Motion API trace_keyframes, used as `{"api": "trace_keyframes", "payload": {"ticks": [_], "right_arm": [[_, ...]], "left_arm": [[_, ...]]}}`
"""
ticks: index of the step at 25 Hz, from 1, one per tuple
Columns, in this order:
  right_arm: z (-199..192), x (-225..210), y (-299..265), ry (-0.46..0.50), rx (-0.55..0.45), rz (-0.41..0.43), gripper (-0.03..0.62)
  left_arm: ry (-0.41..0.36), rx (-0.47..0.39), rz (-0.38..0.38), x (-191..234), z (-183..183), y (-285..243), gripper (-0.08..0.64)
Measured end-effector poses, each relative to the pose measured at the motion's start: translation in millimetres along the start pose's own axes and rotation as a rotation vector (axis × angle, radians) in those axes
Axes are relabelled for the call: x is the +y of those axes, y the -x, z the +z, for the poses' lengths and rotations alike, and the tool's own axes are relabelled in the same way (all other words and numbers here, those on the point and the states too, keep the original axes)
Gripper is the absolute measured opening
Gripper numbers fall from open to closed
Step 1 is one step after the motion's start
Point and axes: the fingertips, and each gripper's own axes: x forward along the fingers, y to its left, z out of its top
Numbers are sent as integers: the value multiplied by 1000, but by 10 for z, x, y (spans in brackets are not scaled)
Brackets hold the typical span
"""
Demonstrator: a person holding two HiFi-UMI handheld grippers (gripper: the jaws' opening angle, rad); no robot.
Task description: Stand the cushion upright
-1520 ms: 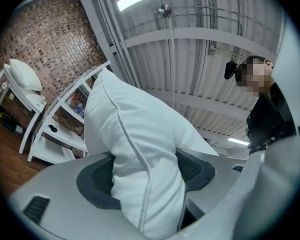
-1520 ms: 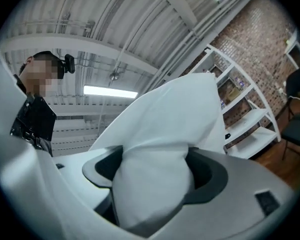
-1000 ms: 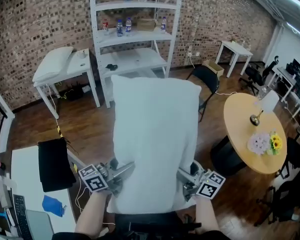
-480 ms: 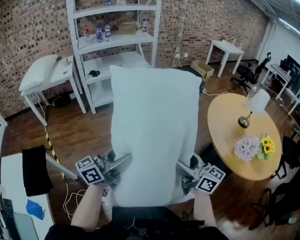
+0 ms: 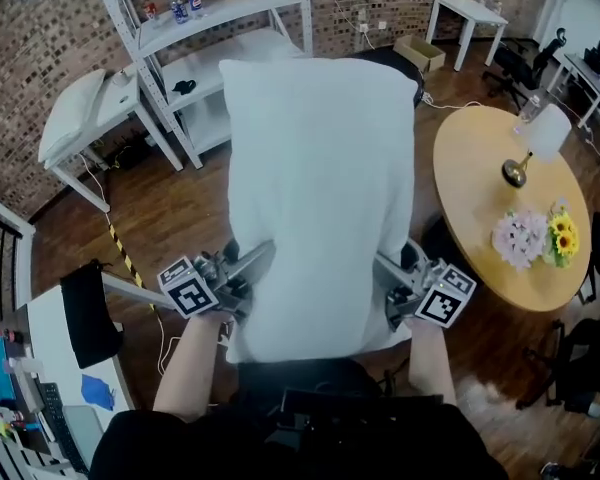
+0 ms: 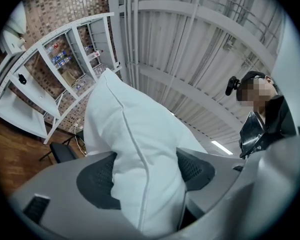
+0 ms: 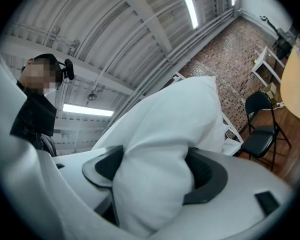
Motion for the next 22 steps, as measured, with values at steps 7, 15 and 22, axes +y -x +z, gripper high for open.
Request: {"api": "trace_keyframes", "payload": {"ticks": [7, 15, 22], "right_arm": [[143, -590, -488, -2, 15, -18, 359], [500, -1219, -2075, 49, 70, 46, 359], [494, -1578, -3416, 25, 127, 112, 359]], "left_arm": [[5, -15, -21, 700, 239, -341, 307], [-8, -113, -7, 1876, 1349, -424, 310], [5, -172, 35, 2829, 2204, -187, 311]]}}
